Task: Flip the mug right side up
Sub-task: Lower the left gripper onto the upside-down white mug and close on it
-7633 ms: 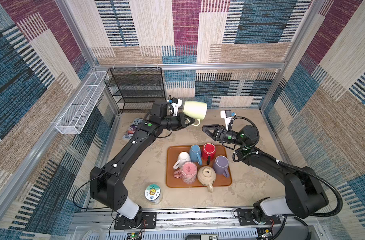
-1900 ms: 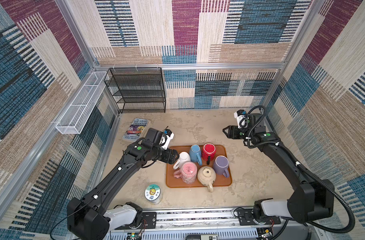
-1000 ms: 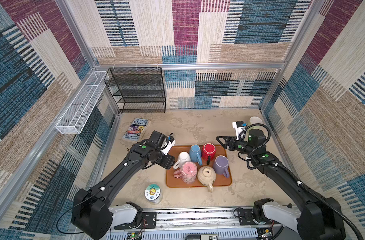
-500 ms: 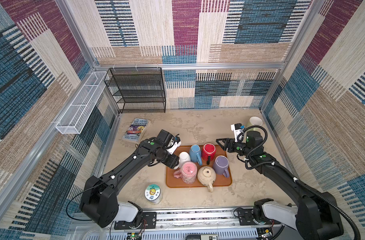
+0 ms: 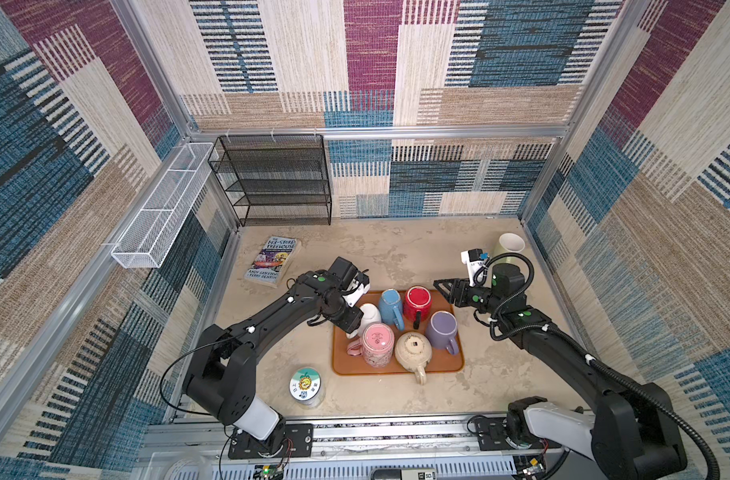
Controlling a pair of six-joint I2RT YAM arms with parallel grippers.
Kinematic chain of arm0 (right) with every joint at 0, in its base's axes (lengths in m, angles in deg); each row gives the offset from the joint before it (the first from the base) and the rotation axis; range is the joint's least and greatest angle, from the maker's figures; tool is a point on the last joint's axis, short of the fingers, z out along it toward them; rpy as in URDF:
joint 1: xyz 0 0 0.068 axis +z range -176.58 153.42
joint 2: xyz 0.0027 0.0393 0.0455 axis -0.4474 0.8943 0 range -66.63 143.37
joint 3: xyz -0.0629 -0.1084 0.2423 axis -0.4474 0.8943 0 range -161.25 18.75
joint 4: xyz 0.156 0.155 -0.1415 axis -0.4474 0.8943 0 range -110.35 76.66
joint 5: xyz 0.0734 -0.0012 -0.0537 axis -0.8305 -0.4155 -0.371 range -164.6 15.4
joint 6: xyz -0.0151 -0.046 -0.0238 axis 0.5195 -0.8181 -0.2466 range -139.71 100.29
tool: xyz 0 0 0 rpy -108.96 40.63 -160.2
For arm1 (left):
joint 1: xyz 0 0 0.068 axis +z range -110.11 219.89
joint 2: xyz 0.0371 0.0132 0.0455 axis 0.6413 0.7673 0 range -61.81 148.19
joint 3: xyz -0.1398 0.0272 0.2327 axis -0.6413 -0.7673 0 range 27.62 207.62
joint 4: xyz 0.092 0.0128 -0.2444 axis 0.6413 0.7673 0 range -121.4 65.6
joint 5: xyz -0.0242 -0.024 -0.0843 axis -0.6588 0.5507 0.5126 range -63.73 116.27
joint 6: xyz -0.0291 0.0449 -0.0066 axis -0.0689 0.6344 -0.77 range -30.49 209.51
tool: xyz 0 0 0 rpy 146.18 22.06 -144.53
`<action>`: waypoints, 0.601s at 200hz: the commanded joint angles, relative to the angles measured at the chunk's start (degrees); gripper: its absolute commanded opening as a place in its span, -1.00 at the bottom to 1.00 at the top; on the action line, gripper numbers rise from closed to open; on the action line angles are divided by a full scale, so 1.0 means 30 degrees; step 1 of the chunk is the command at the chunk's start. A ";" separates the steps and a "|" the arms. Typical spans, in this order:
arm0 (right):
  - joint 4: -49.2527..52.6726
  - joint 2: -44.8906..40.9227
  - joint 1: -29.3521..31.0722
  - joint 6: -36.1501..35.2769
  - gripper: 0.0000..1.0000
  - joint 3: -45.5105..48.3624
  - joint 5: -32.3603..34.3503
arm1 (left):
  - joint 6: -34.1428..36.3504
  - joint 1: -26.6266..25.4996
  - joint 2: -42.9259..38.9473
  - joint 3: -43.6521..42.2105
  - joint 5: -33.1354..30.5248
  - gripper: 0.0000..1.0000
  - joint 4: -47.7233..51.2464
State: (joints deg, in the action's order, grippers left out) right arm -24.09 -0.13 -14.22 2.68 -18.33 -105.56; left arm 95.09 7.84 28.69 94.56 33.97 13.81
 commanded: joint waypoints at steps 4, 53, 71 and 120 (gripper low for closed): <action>-0.0753 -0.0046 0.0024 -0.0133 -0.06 0.0041 -0.0140 | 0.0422 -0.0148 0.0400 0.0316 -0.0389 0.07 -0.0129; -0.0889 -0.0192 0.0033 -0.0112 0.34 0.0137 -0.0305 | 0.0416 -0.0499 0.1153 0.0685 -0.0648 -0.05 -0.0131; -0.0911 -0.0278 0.0021 -0.0094 0.57 0.0172 -0.0369 | 0.0424 -0.0578 0.1398 0.0715 -0.0705 -0.10 -0.0129; -0.0840 -0.0384 0.0016 -0.0074 0.83 0.0217 -0.0252 | 0.0451 -0.0712 0.1676 0.0801 -0.0956 -0.29 -0.0129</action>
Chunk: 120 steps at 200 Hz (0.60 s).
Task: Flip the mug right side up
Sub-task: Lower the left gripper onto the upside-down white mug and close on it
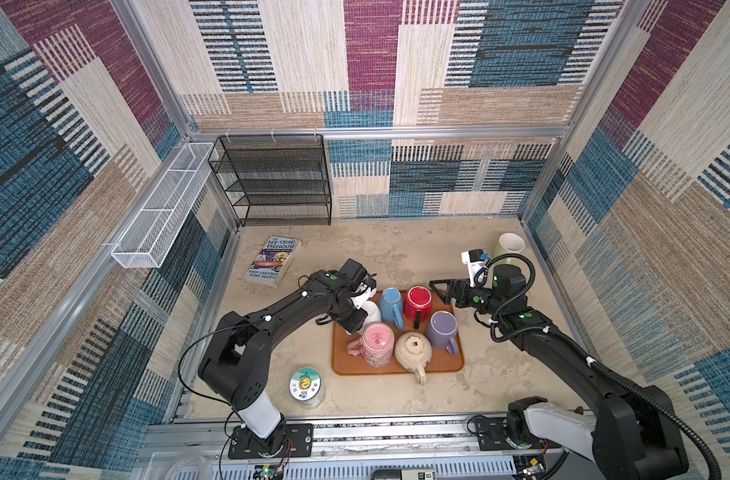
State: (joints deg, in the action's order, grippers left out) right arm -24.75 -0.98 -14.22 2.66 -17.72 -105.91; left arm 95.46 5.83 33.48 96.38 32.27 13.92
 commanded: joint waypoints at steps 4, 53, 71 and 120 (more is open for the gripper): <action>-0.0611 -0.0107 0.0029 -0.0090 0.83 0.0021 -0.0143 | 0.0289 -0.0042 0.0084 0.0200 -0.0372 -0.30 -0.0165; -0.0632 -0.0331 0.0025 -0.0099 0.83 0.0115 -0.0048 | 0.0178 -0.0071 -0.0121 -0.0060 -0.0629 -0.51 -0.0178; -0.0660 -0.0260 0.0040 -0.0073 0.83 0.0108 -0.0113 | 0.0153 -0.0069 -0.0179 -0.0162 -0.0681 -0.53 -0.0177; -0.0669 -0.0236 0.0039 -0.0096 0.83 0.0098 -0.0139 | 0.0147 -0.0100 -0.0242 -0.0227 -0.0704 -0.71 -0.0169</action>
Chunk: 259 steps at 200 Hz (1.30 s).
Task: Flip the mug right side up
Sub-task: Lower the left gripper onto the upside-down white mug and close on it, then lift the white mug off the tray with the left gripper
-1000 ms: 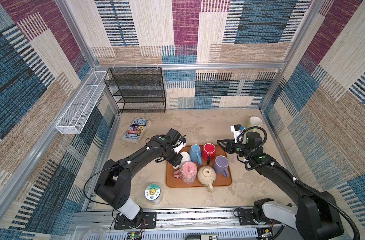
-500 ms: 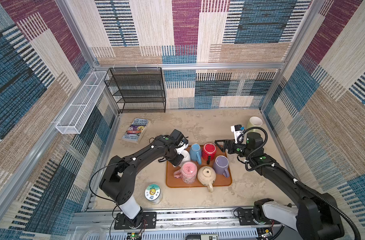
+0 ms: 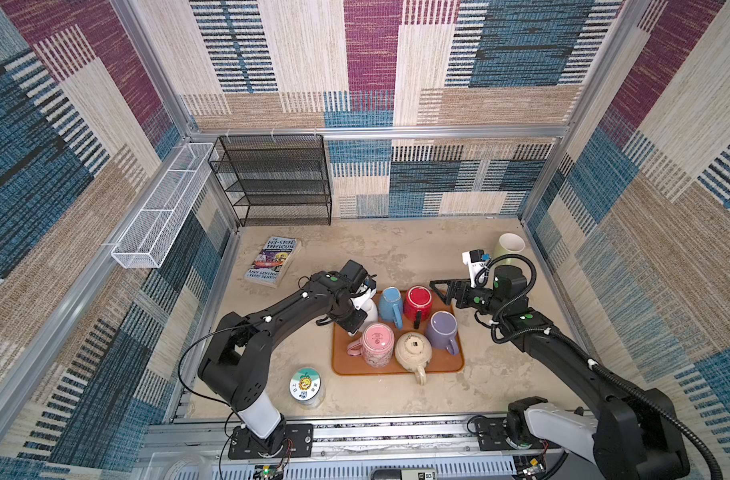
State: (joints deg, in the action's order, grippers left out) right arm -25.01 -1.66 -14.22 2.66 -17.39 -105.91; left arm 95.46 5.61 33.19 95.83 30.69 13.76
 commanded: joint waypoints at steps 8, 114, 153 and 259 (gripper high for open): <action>-0.0576 0.0012 0.0025 -0.0080 0.83 0.0005 -0.0127 | 0.0146 -0.0027 -0.0145 -0.0057 -0.0158 -0.71 -0.0115; -0.0642 0.0225 0.0039 0.0016 0.83 0.0005 -0.0503 | 0.0129 -0.0047 -0.0771 -0.0226 -0.0175 -1.00 -0.0100; -0.0708 0.0181 0.0033 0.0004 0.83 0.0037 -0.0521 | -0.0242 -0.0057 -0.1404 -0.0440 0.0113 -1.00 -0.0122; -0.0584 0.0587 0.0025 -0.0015 0.83 -0.0452 -0.1008 | -0.0380 -0.0039 -0.2842 -0.0627 -0.0027 -1.00 0.0002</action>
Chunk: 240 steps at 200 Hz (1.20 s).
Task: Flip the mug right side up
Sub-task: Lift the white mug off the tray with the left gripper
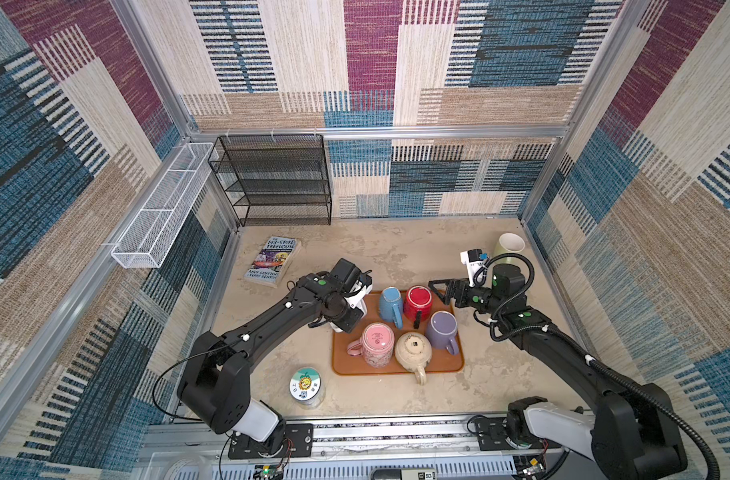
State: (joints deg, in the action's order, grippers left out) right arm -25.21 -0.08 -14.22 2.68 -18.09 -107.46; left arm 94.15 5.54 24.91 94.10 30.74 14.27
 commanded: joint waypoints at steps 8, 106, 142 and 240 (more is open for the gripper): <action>-0.0434 0.0081 0.0036 -0.0023 0.83 -0.0233 -0.0478 | 0.0104 -0.0004 0.0081 -0.0019 -0.0097 -1.00 -0.0179; -0.0558 -0.0263 0.0025 -0.0193 0.83 0.0171 -0.0397 | -0.0099 -0.0033 0.2822 0.1663 0.0240 -1.00 -0.0565; -0.0606 -0.0202 0.0025 -0.0203 0.83 0.0201 -0.0439 | -0.0173 0.0000 0.3062 0.2239 0.0368 -1.00 -0.0670; -0.0225 -0.0121 0.0039 -0.0257 0.83 -0.0074 -0.0513 | 0.0023 -0.0005 0.2547 0.3720 0.0193 -1.00 0.0306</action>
State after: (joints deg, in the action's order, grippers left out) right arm -25.19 -0.57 -14.22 2.44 -17.63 -108.20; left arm 94.13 5.54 33.91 103.96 31.15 14.66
